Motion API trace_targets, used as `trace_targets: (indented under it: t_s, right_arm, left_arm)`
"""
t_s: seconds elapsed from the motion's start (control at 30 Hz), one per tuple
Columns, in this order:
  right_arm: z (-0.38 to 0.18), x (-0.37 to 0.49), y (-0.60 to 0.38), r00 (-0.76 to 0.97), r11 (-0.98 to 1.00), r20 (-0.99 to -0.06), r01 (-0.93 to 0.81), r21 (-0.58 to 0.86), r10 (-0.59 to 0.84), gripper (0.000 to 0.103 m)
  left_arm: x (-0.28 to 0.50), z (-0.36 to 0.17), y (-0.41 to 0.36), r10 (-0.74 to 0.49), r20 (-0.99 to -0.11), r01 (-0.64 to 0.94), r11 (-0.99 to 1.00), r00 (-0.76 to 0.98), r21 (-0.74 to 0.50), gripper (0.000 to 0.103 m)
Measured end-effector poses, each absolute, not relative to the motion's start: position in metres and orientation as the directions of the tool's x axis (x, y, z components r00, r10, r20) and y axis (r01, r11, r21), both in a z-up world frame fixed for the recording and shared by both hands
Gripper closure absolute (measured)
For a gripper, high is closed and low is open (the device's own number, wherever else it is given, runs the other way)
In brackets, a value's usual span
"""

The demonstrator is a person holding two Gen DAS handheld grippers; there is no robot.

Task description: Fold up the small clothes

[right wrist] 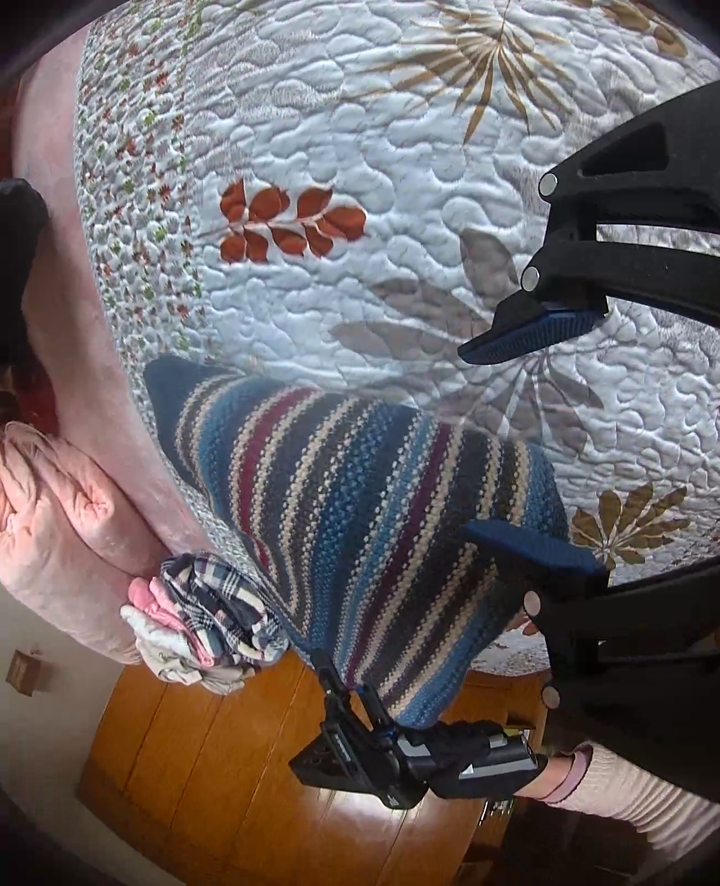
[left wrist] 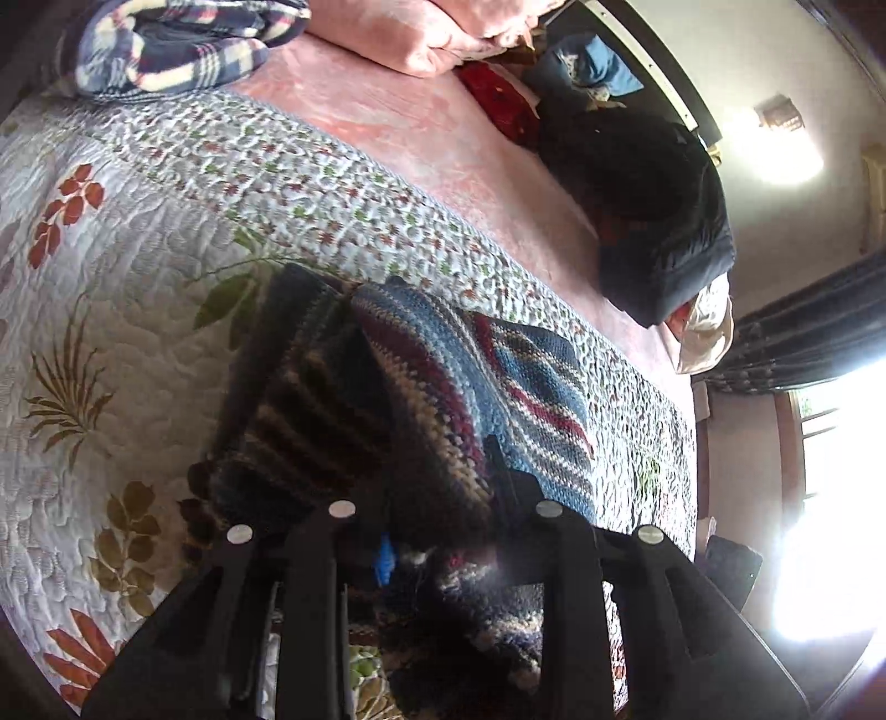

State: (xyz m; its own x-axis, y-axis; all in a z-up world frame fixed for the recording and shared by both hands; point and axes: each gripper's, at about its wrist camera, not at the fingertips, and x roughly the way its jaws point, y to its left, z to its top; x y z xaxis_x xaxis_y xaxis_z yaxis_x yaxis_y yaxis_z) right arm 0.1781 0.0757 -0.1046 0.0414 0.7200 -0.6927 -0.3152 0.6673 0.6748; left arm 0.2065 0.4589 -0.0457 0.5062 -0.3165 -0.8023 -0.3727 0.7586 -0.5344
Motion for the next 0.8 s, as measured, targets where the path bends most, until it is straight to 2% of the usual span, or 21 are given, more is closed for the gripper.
trace_targets:
  t_s: [0.13,0.47,0.7,0.77,0.8]
  right_arm:
    - [-0.11,0.173,0.106,-0.009,0.635,-0.669,-0.308,0.709,0.743,0.04]
    - [-0.13,0.166,0.147,-0.059,0.681,-0.735,-0.334,0.652,0.675,0.04]
    - [-0.152,0.162,0.159,-0.074,0.72,-0.771,-0.31,0.621,0.633,0.049]
    - [-0.156,0.162,0.163,-0.072,0.726,-0.776,-0.307,0.615,0.627,0.05]
    - [-0.157,0.163,0.164,-0.07,0.728,-0.777,-0.306,0.614,0.625,0.05]
  left_arm:
    - [0.202,-0.055,0.486,-0.294,-0.819,-0.387,0.769,0.492,-0.509,0.078]
    - [0.201,-0.102,0.495,-0.252,-0.855,-0.374,0.817,0.454,-0.439,0.078]
    - [0.204,-0.121,0.489,-0.193,-0.883,-0.378,0.849,0.427,-0.369,0.077]
    - [0.203,-0.117,0.489,-0.187,-0.884,-0.395,0.841,0.428,-0.37,0.075]
    - [0.201,-0.114,0.49,-0.182,-0.885,-0.406,0.836,0.428,-0.368,0.07]
